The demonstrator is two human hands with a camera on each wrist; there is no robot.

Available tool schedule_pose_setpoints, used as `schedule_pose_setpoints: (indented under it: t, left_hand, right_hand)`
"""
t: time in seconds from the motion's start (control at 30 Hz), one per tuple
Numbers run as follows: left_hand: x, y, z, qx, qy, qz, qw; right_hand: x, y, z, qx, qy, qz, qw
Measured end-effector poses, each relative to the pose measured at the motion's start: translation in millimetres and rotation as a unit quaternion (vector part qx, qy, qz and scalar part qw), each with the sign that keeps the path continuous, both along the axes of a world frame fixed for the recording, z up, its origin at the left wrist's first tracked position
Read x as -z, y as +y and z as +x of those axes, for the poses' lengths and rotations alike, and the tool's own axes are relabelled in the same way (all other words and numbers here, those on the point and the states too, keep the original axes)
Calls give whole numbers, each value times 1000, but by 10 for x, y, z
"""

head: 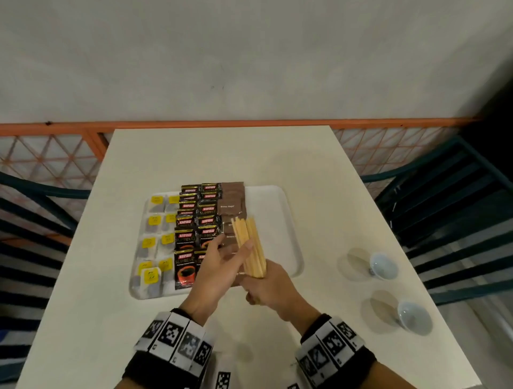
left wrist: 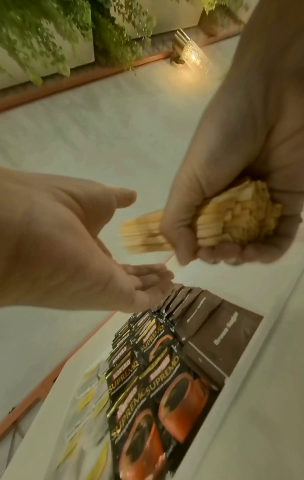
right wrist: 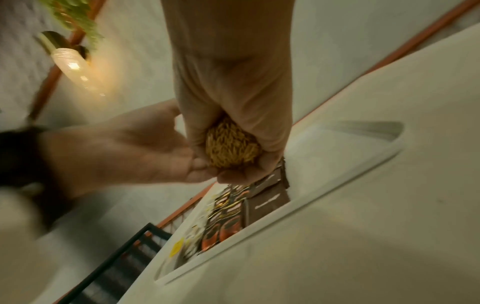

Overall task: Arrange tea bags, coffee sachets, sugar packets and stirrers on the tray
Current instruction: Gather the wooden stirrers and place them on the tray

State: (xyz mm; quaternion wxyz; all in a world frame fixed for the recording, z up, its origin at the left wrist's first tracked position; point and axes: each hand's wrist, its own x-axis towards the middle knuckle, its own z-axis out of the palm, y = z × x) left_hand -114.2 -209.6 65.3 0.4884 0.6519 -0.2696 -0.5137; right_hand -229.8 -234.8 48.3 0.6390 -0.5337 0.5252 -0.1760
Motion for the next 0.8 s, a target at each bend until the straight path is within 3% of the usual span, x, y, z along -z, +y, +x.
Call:
schedule_pose_setpoints:
  t: [0.13, 0.27, 0.53, 0.8]
  left_hand:
    - [221, 173, 239, 5, -103, -7, 995]
    - [387, 444, 595, -46, -140, 12, 989]
    - [557, 944, 1034, -160, -166, 64, 971]
    - [702, 1076, 1102, -186, -179, 76, 963]
  right_hand:
    - [185, -505, -36, 86, 124, 21, 988]
    - [331, -930, 20, 41, 261, -22, 964]
    - [450, -1025, 172, 36, 353, -105, 929]
    - [449, -970, 47, -31, 440, -144, 886]
